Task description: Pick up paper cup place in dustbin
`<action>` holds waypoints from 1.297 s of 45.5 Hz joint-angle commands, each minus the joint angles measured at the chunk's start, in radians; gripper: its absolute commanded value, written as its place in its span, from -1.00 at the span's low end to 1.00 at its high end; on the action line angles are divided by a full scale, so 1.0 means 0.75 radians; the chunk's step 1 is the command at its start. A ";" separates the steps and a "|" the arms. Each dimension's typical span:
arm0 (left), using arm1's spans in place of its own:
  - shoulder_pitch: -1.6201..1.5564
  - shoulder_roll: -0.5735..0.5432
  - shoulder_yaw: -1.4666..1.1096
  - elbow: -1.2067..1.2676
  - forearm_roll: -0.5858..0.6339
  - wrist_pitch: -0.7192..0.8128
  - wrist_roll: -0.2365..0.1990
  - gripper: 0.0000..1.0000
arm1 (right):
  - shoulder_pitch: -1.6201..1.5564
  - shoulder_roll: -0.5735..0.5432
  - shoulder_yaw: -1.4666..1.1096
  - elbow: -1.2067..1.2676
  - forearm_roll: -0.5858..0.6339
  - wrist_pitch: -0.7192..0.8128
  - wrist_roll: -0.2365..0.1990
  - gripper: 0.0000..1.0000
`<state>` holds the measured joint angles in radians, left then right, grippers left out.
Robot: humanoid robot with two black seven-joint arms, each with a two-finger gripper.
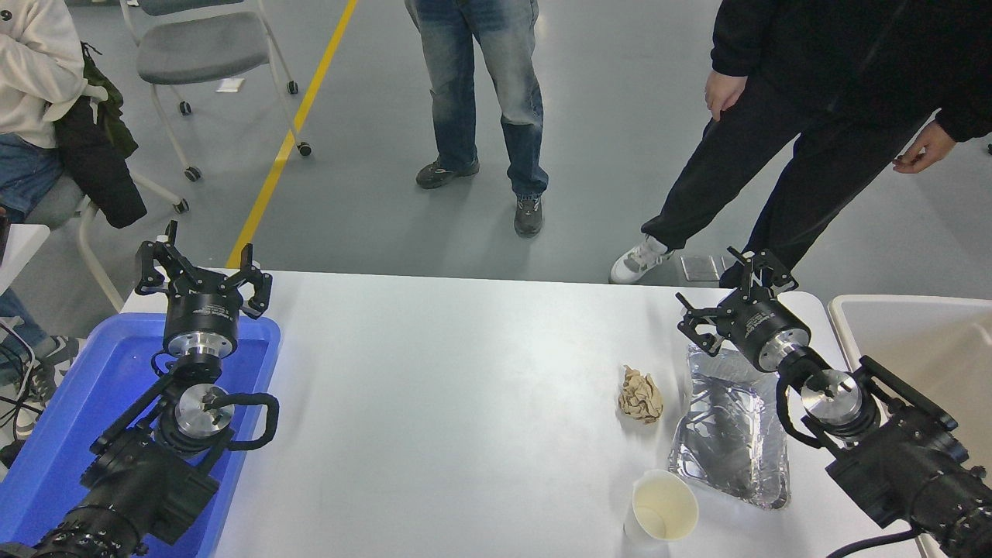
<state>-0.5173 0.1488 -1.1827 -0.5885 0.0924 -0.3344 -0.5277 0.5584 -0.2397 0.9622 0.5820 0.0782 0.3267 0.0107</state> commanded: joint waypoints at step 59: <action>0.000 0.004 0.000 0.001 0.000 0.000 0.000 0.98 | 0.264 -0.639 -0.550 0.455 -0.010 -0.100 -0.020 1.00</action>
<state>-0.5174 0.1517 -1.1827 -0.5882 0.0924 -0.3344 -0.5276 0.6347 -0.5415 0.7377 0.8095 0.0697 0.2842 -0.0018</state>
